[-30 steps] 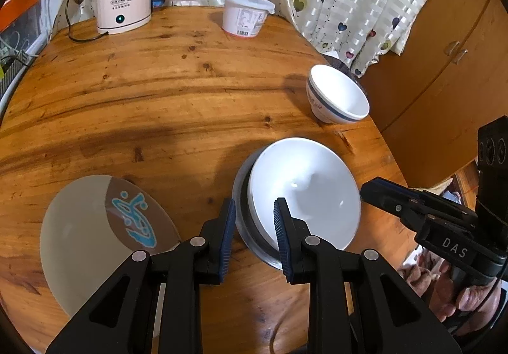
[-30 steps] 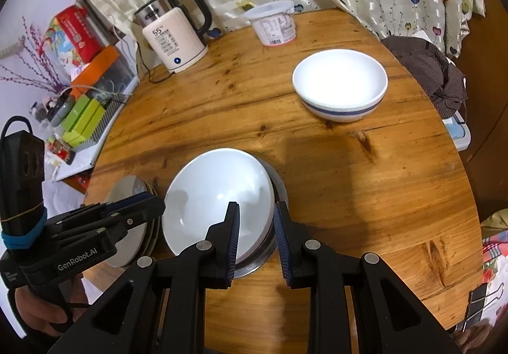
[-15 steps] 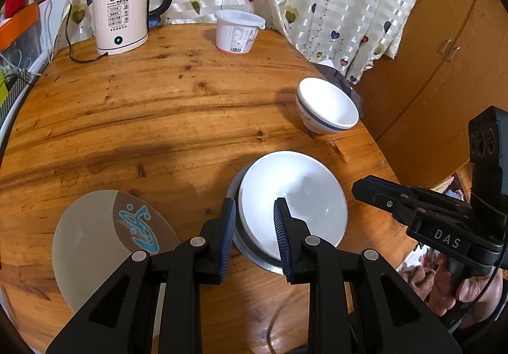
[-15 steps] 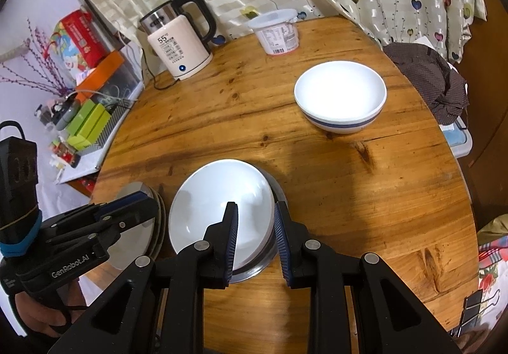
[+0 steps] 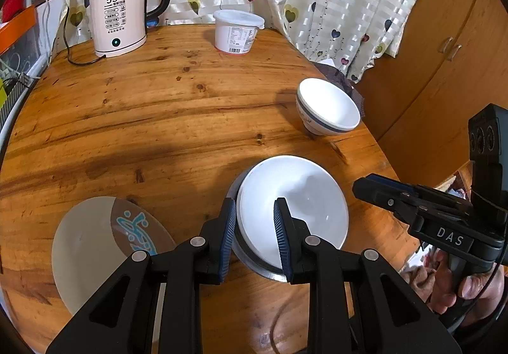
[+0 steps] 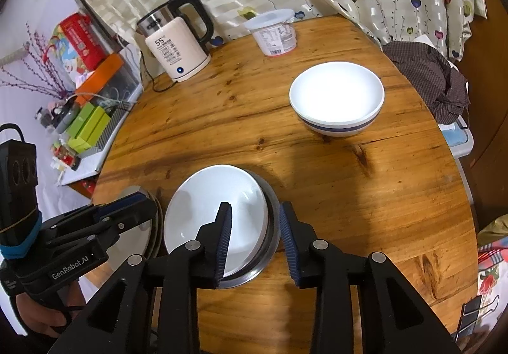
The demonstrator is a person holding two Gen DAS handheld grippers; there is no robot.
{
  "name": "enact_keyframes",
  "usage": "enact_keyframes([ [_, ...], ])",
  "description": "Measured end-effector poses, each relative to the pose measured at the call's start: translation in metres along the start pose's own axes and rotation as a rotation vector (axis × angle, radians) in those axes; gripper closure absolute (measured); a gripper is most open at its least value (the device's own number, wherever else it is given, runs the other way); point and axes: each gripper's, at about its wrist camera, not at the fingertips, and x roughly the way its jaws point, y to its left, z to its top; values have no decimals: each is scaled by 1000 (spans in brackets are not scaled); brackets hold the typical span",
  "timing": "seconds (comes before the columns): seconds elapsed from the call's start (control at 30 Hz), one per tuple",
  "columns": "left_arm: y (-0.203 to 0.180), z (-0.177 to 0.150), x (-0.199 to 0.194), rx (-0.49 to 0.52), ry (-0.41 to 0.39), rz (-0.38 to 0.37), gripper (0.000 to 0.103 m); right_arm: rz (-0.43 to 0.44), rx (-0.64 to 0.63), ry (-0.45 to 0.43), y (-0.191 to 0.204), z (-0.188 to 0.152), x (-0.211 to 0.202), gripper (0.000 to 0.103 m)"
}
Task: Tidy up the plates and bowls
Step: 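Lower the held white bowl into the steel bowl with the right gripper, then open the right gripper and withdraw from the nested bowls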
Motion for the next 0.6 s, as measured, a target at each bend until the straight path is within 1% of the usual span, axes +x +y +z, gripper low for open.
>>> enact_keyframes([
  [0.33, -3, 7, 10, 8, 13, 0, 77, 6, 8, 3, -8, 3, 3, 68],
  [0.6, 0, 6, 17, 2, 20, -4, 77, 4, 9, 11, -11, 5, 7, 68],
])
